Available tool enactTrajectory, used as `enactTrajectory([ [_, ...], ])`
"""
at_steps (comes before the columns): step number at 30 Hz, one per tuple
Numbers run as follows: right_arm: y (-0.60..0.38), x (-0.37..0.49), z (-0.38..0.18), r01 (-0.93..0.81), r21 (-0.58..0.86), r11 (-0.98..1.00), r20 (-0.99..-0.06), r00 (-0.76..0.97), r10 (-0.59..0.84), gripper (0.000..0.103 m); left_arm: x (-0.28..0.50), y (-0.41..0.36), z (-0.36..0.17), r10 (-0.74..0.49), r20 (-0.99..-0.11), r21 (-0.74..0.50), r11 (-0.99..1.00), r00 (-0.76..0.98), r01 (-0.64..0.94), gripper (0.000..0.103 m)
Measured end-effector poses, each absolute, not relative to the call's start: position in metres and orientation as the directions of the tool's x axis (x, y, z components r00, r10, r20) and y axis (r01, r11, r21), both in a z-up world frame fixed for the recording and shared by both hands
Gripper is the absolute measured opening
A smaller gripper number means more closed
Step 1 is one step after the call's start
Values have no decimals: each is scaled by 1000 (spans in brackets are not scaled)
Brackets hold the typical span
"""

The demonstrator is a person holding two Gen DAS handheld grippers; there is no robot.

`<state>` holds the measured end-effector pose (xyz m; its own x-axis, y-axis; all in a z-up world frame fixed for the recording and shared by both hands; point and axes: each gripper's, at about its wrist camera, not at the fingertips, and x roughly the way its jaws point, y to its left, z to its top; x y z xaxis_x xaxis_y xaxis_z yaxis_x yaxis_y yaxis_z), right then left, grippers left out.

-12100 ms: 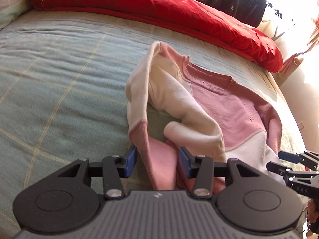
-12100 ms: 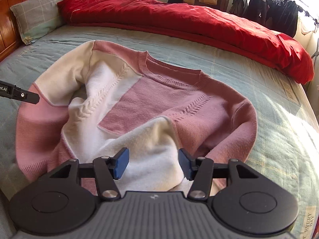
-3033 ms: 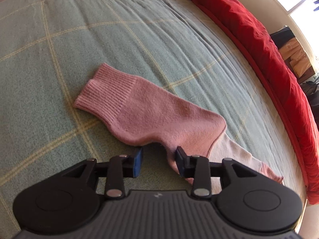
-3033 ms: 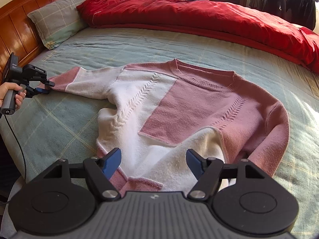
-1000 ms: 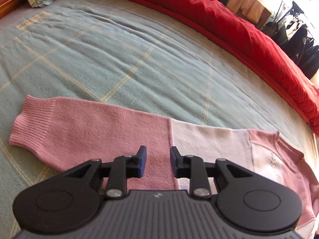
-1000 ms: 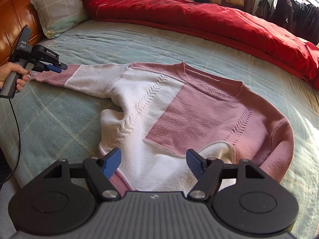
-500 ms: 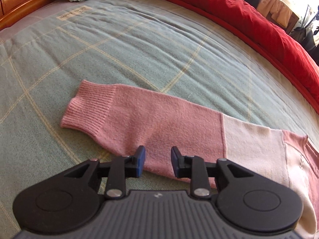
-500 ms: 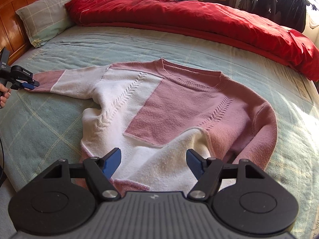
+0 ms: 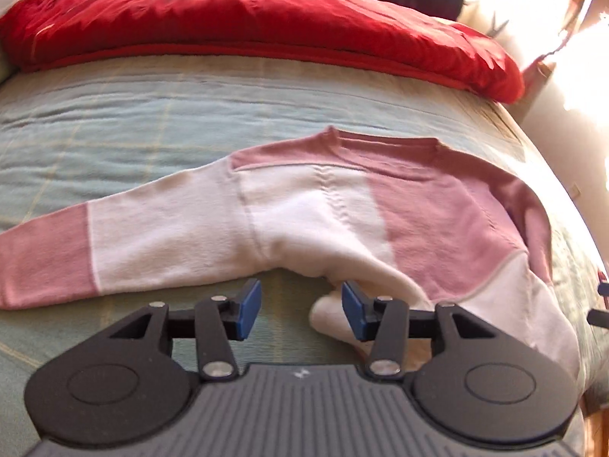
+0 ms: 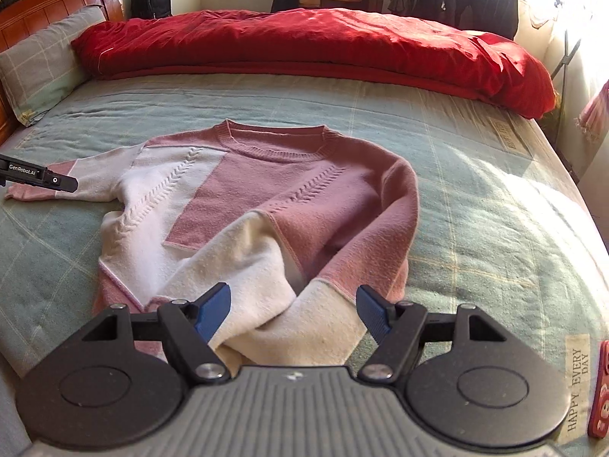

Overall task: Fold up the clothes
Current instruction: 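Move the right gripper to the folded sleeve with the white cuff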

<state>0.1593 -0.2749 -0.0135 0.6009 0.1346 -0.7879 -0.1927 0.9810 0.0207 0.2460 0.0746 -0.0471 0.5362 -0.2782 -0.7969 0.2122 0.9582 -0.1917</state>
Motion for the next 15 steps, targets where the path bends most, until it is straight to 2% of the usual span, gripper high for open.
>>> enactTrajectory([
  [5,-305,153,-37,-118,82,990,-813,566,135,77,219,5,-32,-367,-763,-165,907,532,388,62],
  [10,-329,153,-72,-42,209,977,-844,496,202,76,190,-46,-36,-384,-759,-105,869,525,484,66],
  [15,-346,159,-98,27,356,934,-833,463,304,75,180,-68,-43,-430,-770,-155,843,472,515,68],
])
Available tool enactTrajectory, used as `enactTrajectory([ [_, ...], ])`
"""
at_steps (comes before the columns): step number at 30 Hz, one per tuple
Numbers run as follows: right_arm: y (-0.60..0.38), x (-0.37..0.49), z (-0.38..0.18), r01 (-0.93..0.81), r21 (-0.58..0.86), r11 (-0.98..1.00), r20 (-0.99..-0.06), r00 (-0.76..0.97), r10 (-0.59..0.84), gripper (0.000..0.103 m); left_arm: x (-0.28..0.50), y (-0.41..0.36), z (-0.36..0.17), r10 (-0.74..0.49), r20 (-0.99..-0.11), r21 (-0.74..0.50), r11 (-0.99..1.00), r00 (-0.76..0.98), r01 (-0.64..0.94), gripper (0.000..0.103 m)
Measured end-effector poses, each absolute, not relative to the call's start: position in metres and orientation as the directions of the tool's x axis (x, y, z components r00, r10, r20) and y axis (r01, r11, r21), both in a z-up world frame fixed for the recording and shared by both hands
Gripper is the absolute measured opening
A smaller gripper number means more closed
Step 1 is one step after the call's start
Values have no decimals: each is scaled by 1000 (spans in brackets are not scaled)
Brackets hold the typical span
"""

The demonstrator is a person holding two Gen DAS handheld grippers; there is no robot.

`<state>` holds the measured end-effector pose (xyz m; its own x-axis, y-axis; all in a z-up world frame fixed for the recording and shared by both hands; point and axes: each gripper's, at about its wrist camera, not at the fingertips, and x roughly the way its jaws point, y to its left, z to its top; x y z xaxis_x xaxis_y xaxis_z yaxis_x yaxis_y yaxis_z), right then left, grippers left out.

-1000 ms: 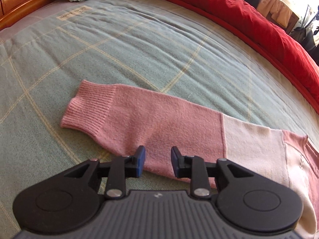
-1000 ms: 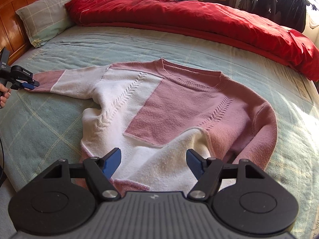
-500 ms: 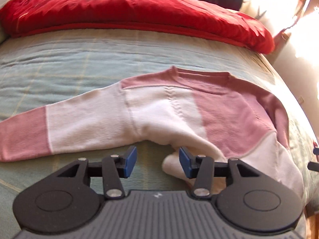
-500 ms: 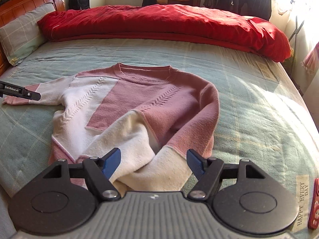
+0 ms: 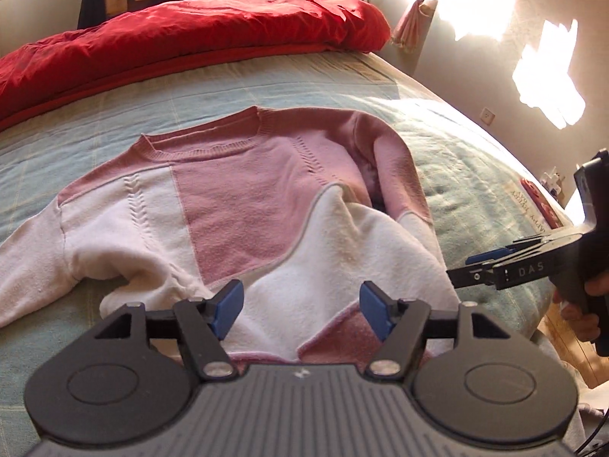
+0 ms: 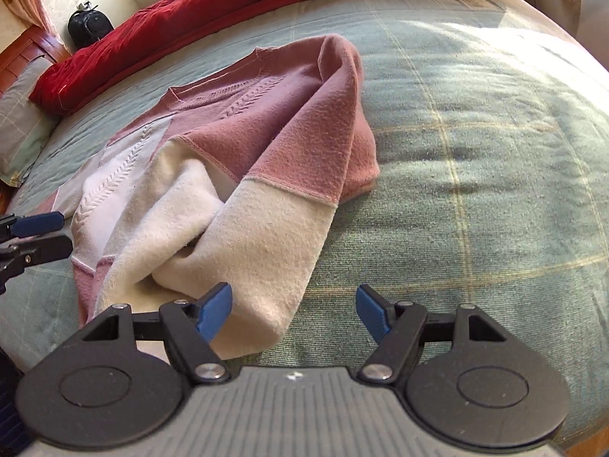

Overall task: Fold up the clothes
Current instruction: 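Move the right gripper to the folded sleeve with the white cuff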

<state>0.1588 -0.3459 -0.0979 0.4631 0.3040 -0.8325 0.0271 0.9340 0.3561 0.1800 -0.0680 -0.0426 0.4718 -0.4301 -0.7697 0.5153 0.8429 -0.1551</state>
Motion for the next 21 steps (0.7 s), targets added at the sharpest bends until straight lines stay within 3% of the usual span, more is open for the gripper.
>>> enactTrajectory([
  [12,-367,184,-137,113,615,781,-734,442,515,50,179,-81,-30,-465,-754,-166,818,464,551,68],
  [18,-371,175,-144,147,696,703,-684,437,585,49,178,-83,-35,-468,-763,-177,815,446,552,68],
  [19,-371,172,-145,150,704,694,-677,437,592,47,178,-83,-36,-467,-765,-177,815,444,552,68],
  [21,-371,168,-145,154,713,684,-669,440,599,28,178,-85,-38,-459,-770,-170,817,443,551,68],
])
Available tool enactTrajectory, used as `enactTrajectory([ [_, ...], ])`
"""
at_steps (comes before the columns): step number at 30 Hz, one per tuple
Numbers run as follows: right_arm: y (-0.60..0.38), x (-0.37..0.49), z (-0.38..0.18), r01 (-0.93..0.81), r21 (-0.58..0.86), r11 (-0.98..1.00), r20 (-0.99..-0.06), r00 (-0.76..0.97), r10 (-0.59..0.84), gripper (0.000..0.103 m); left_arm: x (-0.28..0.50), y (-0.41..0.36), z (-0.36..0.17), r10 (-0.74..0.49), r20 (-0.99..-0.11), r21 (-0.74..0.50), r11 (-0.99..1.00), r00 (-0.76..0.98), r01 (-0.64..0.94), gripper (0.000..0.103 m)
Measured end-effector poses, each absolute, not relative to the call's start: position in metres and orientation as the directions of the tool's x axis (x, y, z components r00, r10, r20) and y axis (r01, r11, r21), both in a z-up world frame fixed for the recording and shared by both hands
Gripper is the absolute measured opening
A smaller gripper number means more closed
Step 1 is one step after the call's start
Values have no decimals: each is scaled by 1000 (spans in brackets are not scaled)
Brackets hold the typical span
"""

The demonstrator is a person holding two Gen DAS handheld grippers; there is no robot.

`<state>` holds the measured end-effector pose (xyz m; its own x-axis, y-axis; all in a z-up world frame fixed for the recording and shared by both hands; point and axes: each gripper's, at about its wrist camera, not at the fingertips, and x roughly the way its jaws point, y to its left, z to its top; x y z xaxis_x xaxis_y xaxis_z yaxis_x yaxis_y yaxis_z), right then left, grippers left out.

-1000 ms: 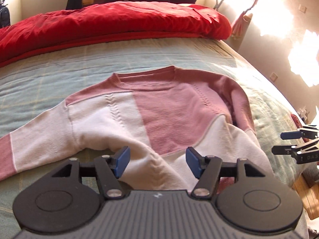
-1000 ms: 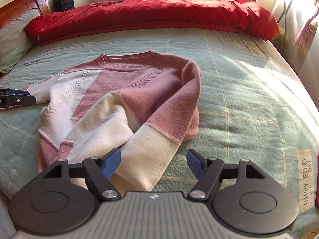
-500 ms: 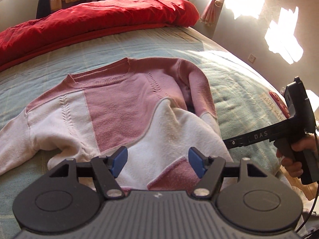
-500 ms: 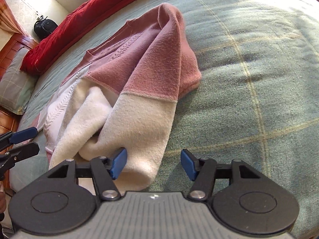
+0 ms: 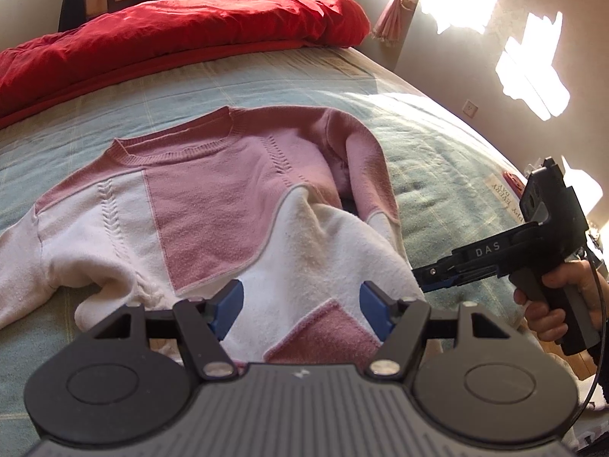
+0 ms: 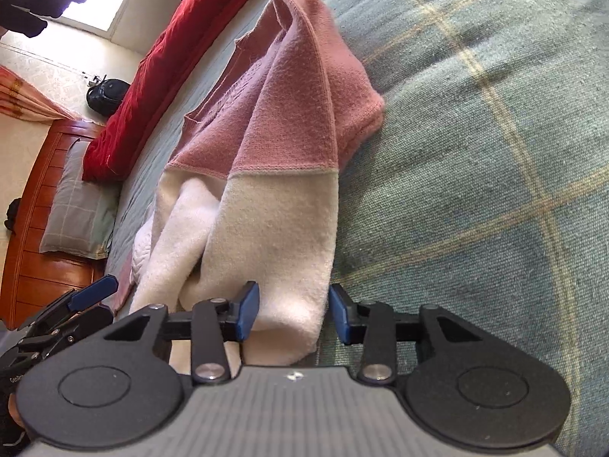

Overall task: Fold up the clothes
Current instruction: 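Move the right gripper to the folded sleeve with the white cuff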

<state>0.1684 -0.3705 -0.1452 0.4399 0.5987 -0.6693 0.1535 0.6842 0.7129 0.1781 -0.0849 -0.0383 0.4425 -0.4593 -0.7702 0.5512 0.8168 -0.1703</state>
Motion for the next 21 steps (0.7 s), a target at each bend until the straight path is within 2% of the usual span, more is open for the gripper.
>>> enactTrajectory([
  [1,-370,168,-143,149,705,694,-674,447,588,24,178,-86,-39,-457,-772,-169,817,441,551,68],
  [3,-368,170,-133,128,672,729,-690,465,555,6,177,-87,-39,-460,-775,-173,814,434,555,68],
  [11,-385,179,-78,46,450,892,-763,539,357,2,174,-89,-40,-457,-775,-170,816,436,553,69],
  [13,-398,177,-78,61,447,892,-765,543,346,10,174,-89,-40,-454,-777,-168,817,436,551,69],
  [15,-404,173,-88,74,490,868,-754,535,380,30,174,-89,-40,-456,-778,-171,816,432,552,69],
  [17,-403,167,-103,80,531,843,-741,526,417,43,174,-88,-41,-455,-781,-173,817,429,551,69],
  [21,-399,162,-132,124,659,742,-681,517,519,44,173,-88,-43,-446,-790,-172,820,421,545,69],
])
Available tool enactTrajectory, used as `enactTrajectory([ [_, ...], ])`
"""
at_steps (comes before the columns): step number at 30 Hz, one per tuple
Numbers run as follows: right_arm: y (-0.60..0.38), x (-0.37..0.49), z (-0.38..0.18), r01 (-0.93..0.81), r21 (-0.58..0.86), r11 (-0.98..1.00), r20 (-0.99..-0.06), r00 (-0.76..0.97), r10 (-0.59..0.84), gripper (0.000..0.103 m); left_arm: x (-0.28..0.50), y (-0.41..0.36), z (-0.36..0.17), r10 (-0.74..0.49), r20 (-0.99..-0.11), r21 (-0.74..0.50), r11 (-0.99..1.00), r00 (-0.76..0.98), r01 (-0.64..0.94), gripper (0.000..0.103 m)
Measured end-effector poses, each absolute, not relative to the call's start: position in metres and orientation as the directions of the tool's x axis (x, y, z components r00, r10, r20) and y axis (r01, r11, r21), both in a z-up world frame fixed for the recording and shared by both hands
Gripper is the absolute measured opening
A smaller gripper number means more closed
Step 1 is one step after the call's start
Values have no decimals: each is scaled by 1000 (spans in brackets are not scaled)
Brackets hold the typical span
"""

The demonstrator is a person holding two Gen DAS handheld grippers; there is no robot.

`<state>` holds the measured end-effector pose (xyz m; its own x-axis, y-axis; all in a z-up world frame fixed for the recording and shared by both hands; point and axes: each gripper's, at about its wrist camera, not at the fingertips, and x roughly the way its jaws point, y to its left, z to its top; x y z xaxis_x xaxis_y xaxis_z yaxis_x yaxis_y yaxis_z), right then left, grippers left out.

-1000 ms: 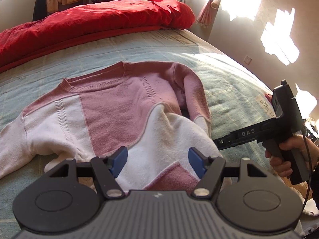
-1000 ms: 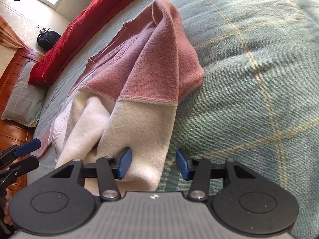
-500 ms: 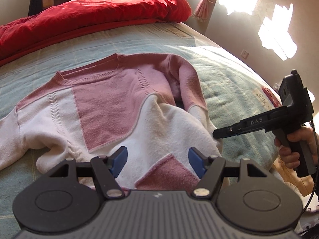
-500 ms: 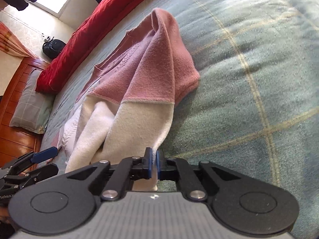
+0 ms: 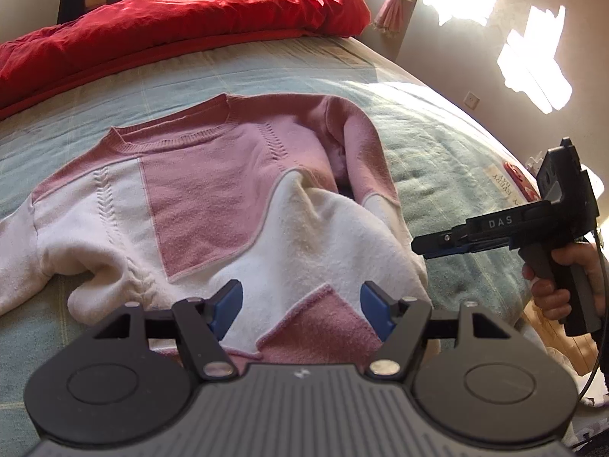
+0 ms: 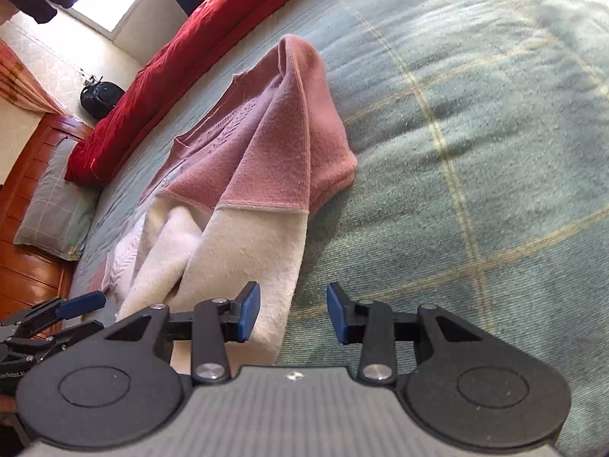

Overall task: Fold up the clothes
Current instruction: 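Move the right gripper to the folded sleeve with the white cuff, then grasp the white cuff with the right gripper and pull the sleeve outward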

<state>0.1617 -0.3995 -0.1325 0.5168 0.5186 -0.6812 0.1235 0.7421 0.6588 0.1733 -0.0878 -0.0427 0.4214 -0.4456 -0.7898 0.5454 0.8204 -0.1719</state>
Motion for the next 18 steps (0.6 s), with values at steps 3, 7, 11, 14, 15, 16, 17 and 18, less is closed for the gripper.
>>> enactTrajectory([
  [3,-399,167,-147,138,732,667,-625,526,577,45,174,-86,-44,-442,-794,-177,824,417,537,69],
  [7,-398,177,-156,133,809,573,-540,554,634,38,174,-85,-44,-430,-801,-172,832,417,527,69],
  [11,-398,178,-141,87,797,597,-529,577,622,5,174,-86,-44,-425,-804,-170,834,416,524,70],
  [14,-398,179,-120,65,704,707,-602,583,545,5,176,-87,-45,-425,-804,-169,834,416,525,70],
  [15,-399,179,-114,62,668,742,-626,587,514,5,176,-87,-45,-426,-804,-171,834,416,524,70],
  [16,-400,179,-107,59,630,774,-648,591,482,4,176,-87,-45,-427,-803,-174,835,415,523,70],
  [17,-402,180,-100,58,596,801,-665,596,451,4,177,-87,-45,-429,-803,-176,835,415,522,70],
  [18,-404,180,-94,59,565,823,-678,602,422,4,176,-88,-45,-430,-802,-176,834,415,524,70],
])
